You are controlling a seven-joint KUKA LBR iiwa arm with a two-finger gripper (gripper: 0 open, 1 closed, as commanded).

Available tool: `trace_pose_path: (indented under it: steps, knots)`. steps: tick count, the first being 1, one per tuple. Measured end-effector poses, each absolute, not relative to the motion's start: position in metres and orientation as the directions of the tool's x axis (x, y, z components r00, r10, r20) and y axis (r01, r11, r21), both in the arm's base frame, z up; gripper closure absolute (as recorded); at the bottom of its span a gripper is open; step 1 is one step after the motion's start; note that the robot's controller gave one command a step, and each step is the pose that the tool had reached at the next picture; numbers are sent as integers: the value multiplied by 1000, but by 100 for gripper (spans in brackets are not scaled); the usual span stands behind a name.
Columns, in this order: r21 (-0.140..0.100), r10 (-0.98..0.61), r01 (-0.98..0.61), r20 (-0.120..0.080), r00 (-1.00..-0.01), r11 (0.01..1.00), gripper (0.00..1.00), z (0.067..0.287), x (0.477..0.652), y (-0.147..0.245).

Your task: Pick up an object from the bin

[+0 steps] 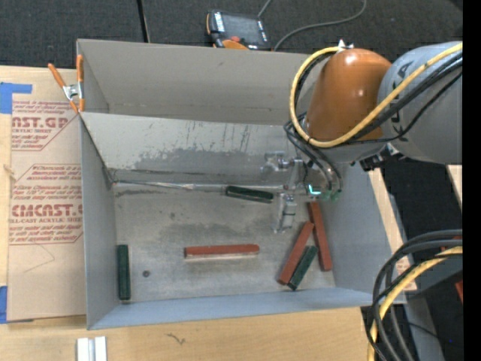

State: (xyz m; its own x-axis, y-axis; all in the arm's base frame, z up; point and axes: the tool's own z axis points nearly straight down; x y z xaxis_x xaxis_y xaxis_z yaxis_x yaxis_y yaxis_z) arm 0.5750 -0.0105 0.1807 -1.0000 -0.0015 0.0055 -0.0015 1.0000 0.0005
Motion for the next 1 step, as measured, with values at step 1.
trace_pose_path:
  steps: [1]
  knots:
    - [2,-99,-99,7,-995,995,0,65,543,43]
